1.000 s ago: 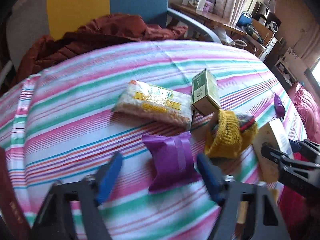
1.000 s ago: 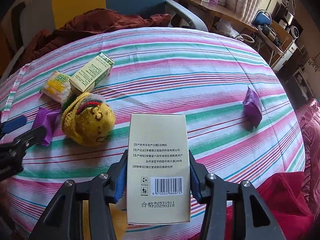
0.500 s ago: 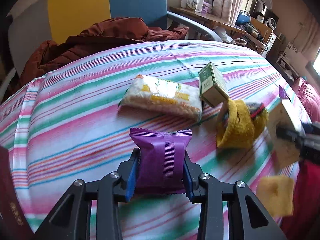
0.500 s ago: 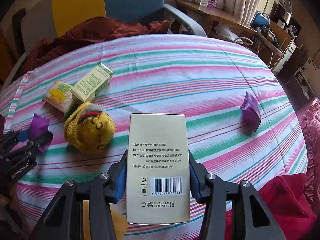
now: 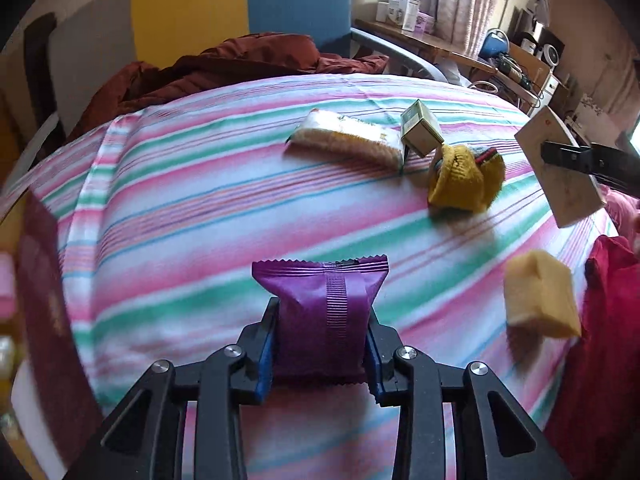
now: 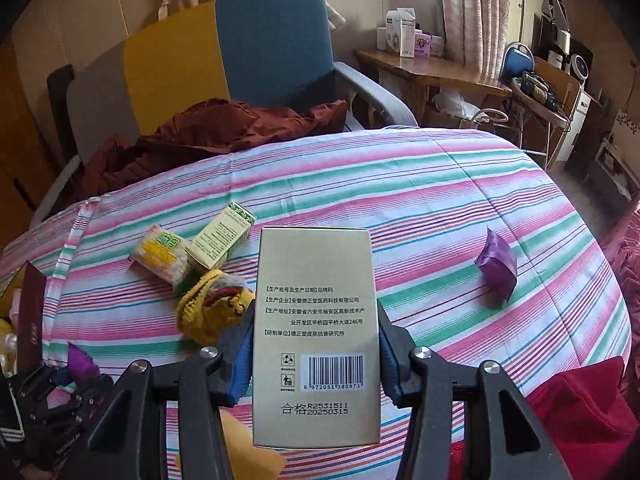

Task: Organize objects
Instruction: 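Grasp the white barcode box with the right tool while the left grasps the purple packet, then carry the white box and purple packet into the gold tray and release both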

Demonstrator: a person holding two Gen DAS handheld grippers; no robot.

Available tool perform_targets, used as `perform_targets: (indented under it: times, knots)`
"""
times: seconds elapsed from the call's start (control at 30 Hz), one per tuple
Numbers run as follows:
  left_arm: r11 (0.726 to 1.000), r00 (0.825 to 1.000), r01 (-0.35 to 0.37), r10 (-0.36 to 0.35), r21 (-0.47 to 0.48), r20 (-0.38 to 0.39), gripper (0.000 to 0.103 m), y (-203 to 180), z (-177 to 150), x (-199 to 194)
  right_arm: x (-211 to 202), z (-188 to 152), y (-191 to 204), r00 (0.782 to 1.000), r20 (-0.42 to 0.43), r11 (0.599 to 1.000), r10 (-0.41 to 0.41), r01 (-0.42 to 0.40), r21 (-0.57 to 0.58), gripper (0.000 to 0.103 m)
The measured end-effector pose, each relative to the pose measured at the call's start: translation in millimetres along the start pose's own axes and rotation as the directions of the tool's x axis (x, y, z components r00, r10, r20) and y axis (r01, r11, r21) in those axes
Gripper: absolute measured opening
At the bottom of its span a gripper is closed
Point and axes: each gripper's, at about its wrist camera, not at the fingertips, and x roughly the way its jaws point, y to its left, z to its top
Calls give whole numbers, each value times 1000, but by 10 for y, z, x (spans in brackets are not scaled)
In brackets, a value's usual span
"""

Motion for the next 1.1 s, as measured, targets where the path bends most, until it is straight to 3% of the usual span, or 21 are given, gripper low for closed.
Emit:
perform_targets:
  times: [0.33,0.6,0.8,1.1]
  knots:
    - [1000,995,-28,29,-10,99,37,159,-329,-721,-38,-43,162,999,22,996,-31,33,-80,51]
    - [996,977,-62,74,-65,200,37,484,-480,-1309,-118,-81,338,999,18,991,-39,41,-130,51]
    - [988,965,-93,120,-120,234,37,766,-622,-1525,-383,-126,639,999,40,991,29,-23,-130,51]
    - [966,952,-113,173,-233,252,37,1245,-888,-1759,-710,-167,1565,976,40,950,216,-201,-240,51]
